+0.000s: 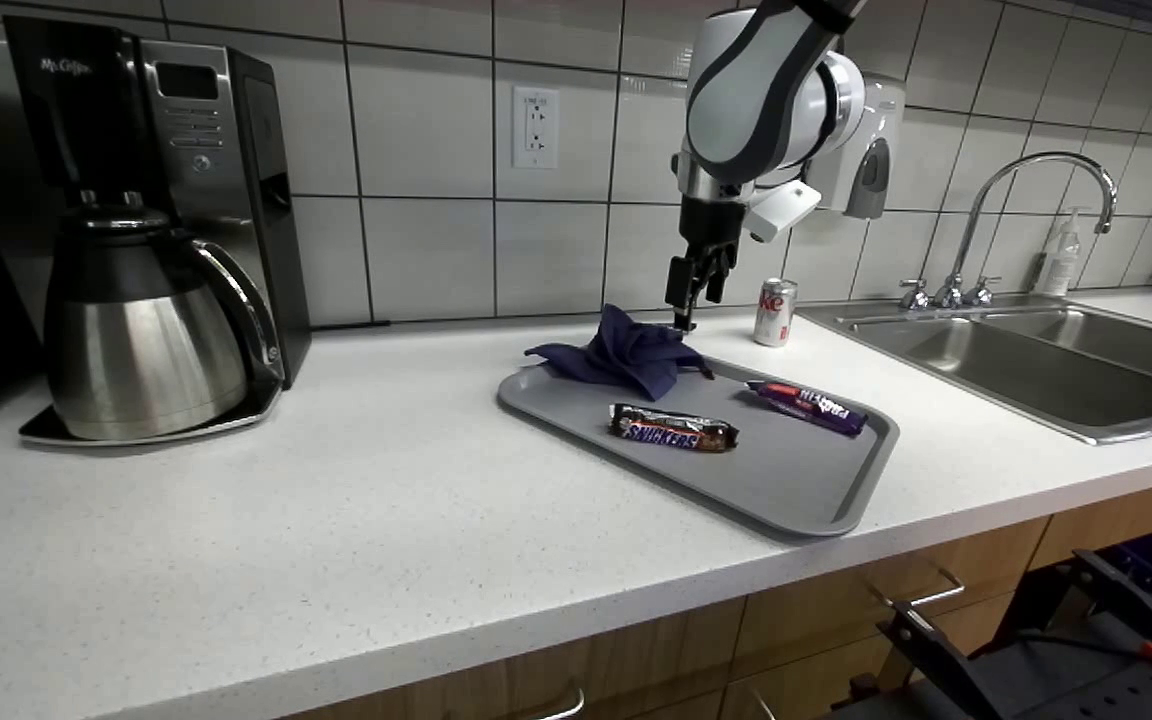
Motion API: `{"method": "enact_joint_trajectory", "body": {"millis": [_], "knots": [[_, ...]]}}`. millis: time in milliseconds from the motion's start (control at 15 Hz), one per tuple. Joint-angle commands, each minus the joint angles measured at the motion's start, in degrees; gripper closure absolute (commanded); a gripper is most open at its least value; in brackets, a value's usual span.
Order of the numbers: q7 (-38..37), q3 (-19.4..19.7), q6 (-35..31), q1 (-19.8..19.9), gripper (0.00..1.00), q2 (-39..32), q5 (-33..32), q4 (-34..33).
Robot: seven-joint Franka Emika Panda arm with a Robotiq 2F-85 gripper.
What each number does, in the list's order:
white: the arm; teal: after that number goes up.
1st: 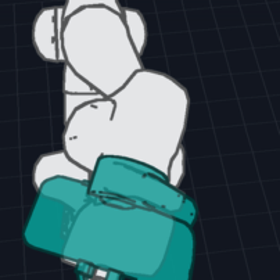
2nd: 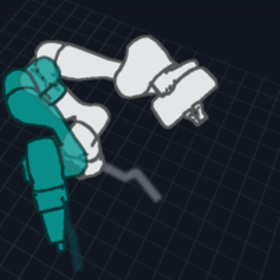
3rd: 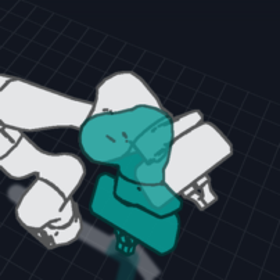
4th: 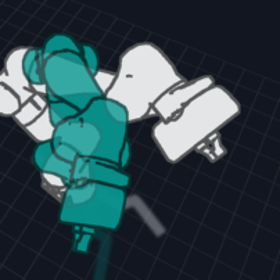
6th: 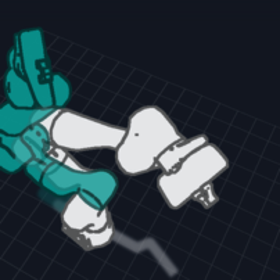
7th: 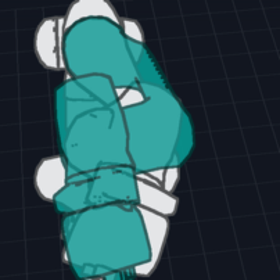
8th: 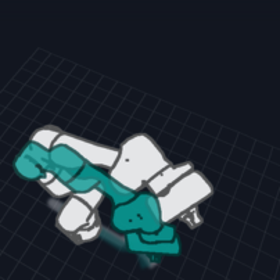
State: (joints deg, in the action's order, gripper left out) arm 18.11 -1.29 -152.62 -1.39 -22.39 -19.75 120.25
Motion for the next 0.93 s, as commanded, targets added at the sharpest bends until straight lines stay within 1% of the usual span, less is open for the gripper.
{"method": "enact_joint_trajectory", "body": {"millis": [0,400,867], "knots": [[2.30,-0.63,2.03,1.21,0.00,-3.53,2.09,-5.51],[2.09,-0.55,3.03,2.39,0.00,-7.24,4.48,-11.35],[0.10,0.24,5.44,2.44,0.00,-12.04,6.28,-17.80]]}}
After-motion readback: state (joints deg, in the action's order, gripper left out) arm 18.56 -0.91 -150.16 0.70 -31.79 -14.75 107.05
